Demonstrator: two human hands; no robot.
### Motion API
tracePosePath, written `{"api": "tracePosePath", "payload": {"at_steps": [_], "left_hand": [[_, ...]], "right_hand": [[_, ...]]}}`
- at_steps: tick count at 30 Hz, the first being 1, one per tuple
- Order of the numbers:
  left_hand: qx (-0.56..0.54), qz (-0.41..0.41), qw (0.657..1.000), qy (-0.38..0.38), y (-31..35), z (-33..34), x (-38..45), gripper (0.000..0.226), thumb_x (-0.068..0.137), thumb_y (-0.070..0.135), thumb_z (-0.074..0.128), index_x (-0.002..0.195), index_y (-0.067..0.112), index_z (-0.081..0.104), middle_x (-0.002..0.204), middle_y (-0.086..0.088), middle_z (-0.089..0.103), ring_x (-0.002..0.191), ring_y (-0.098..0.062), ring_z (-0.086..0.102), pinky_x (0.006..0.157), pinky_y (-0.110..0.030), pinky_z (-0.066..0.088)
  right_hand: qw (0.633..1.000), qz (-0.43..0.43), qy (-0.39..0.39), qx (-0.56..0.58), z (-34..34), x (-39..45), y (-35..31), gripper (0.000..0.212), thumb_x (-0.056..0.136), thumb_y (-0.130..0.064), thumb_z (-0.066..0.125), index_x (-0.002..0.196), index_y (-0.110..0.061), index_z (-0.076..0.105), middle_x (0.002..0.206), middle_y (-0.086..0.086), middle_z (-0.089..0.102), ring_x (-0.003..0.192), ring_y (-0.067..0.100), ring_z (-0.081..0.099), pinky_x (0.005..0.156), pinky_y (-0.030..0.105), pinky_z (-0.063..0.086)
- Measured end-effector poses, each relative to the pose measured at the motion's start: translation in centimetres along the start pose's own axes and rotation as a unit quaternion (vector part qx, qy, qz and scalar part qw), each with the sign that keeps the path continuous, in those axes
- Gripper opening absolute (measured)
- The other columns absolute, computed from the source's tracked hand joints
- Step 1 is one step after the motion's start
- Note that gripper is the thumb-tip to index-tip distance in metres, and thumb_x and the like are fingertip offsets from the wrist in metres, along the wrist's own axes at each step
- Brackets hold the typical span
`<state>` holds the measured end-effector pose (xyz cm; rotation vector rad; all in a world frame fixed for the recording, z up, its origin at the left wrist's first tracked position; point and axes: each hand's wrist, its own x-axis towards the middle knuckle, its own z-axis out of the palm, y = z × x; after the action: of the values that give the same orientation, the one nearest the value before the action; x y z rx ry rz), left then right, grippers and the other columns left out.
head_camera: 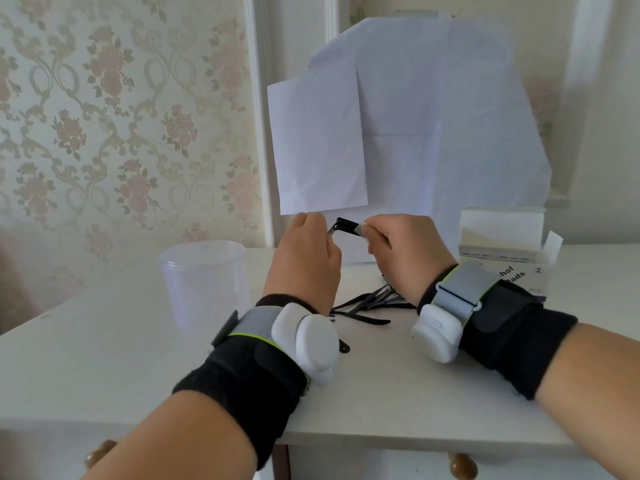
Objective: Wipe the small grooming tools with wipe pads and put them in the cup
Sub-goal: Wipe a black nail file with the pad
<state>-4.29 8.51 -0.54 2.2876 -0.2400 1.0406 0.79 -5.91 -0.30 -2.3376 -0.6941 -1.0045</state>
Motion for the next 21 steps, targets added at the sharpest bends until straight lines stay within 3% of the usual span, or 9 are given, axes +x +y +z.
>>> {"api": "tracePosePath", "payload": {"at_steps": [2,4,6,8,10,12,14,18,21], "left_hand": [[0.075,0.039,0.996,-0.011,0.5,0.0,0.0,0.005,0.095,0.005,0.044,0.093,0.005,0.049,0.101,-0.012,0.050,0.086,-0.030,0.053,0.068,-0.027,0.034],[0.123,0.060,0.990,-0.023,0.8,0.4,-0.1,0.012,0.097,0.007,0.044,0.106,0.003,0.050,0.115,-0.015,0.049,0.093,-0.032,0.054,0.070,-0.030,0.034],[0.069,0.097,0.992,-0.029,0.8,0.9,-0.3,0.016,0.098,0.019,0.048,0.109,0.007,0.050,0.118,-0.009,0.047,0.093,-0.027,0.058,0.071,-0.031,0.042],[-0.067,0.098,0.992,-0.037,1.1,1.2,-0.9,0.028,0.097,0.036,0.051,0.114,0.014,0.051,0.121,0.003,0.044,0.093,-0.014,0.061,0.077,-0.027,0.051],[-0.199,0.009,0.979,-0.043,1.3,1.1,-1.1,0.041,0.093,0.048,0.050,0.123,0.021,0.048,0.122,0.011,0.045,0.097,0.000,0.059,0.083,-0.021,0.052],[-0.292,-0.097,0.951,-0.007,1.0,1.0,-0.6,0.050,0.091,0.053,0.051,0.127,0.019,0.044,0.120,0.009,0.051,0.097,-0.005,0.063,0.085,-0.032,0.056],[-0.346,-0.176,0.921,-0.004,0.3,0.6,0.1,0.050,0.092,0.051,0.052,0.125,0.014,0.049,0.114,0.004,0.059,0.093,-0.010,0.067,0.080,-0.033,0.058],[-0.457,-0.219,0.858,-0.081,-0.8,0.3,0.2,0.027,0.095,0.035,0.057,0.099,0.011,0.070,0.091,-0.001,0.073,0.088,-0.011,0.069,0.077,-0.029,0.051],[-0.498,-0.255,0.828,-0.028,-1.2,0.3,0.3,0.017,0.091,0.031,0.065,0.084,0.016,0.071,0.081,0.003,0.072,0.083,-0.011,0.067,0.073,-0.027,0.050]], "right_hand": [[1.000,-0.005,0.009,0.017,0.0,-0.3,-0.3,0.034,0.100,-0.019,0.047,0.072,-0.003,0.059,0.065,0.009,0.063,0.064,0.027,0.057,0.068,0.039,0.047],[0.997,0.027,0.014,0.075,-0.2,-0.6,-0.4,0.034,0.098,-0.017,0.050,0.070,-0.004,0.064,0.058,-0.002,0.062,0.056,0.014,0.054,0.062,0.028,0.043],[0.987,0.074,0.026,0.143,-0.3,-0.6,-0.3,0.035,0.096,-0.019,0.052,0.067,-0.003,0.063,0.051,-0.002,0.056,0.048,0.010,0.046,0.057,0.029,0.039],[0.970,0.106,0.040,0.214,-0.3,-0.4,-0.2,0.034,0.093,-0.023,0.057,0.066,-0.001,0.062,0.054,0.011,0.055,0.050,0.013,0.040,0.054,0.031,0.036],[0.955,0.132,0.039,0.264,-0.5,-0.5,-0.4,0.034,0.092,-0.022,0.057,0.062,-0.008,0.065,0.047,0.003,0.053,0.047,0.013,0.041,0.051,0.026,0.035],[0.945,0.141,0.035,0.293,-0.5,-0.7,-0.9,0.037,0.095,-0.025,0.057,0.061,-0.014,0.068,0.045,-0.003,0.052,0.044,0.012,0.044,0.049,0.023,0.039],[0.937,0.137,0.030,0.319,-0.6,-0.7,-1.2,0.037,0.097,-0.028,0.057,0.067,-0.013,0.072,0.047,0.002,0.054,0.044,0.015,0.046,0.048,0.025,0.042],[0.915,0.129,-0.034,0.380,-0.3,-0.9,-1.6,0.028,0.098,-0.020,0.057,0.081,-0.007,0.075,0.066,0.015,0.069,0.051,0.020,0.059,0.051,0.024,0.049],[0.885,0.173,-0.009,0.432,0.0,-0.8,-1.3,0.021,0.098,-0.013,0.055,0.093,-0.002,0.073,0.084,0.017,0.074,0.067,0.024,0.072,0.059,0.028,0.059]]}}
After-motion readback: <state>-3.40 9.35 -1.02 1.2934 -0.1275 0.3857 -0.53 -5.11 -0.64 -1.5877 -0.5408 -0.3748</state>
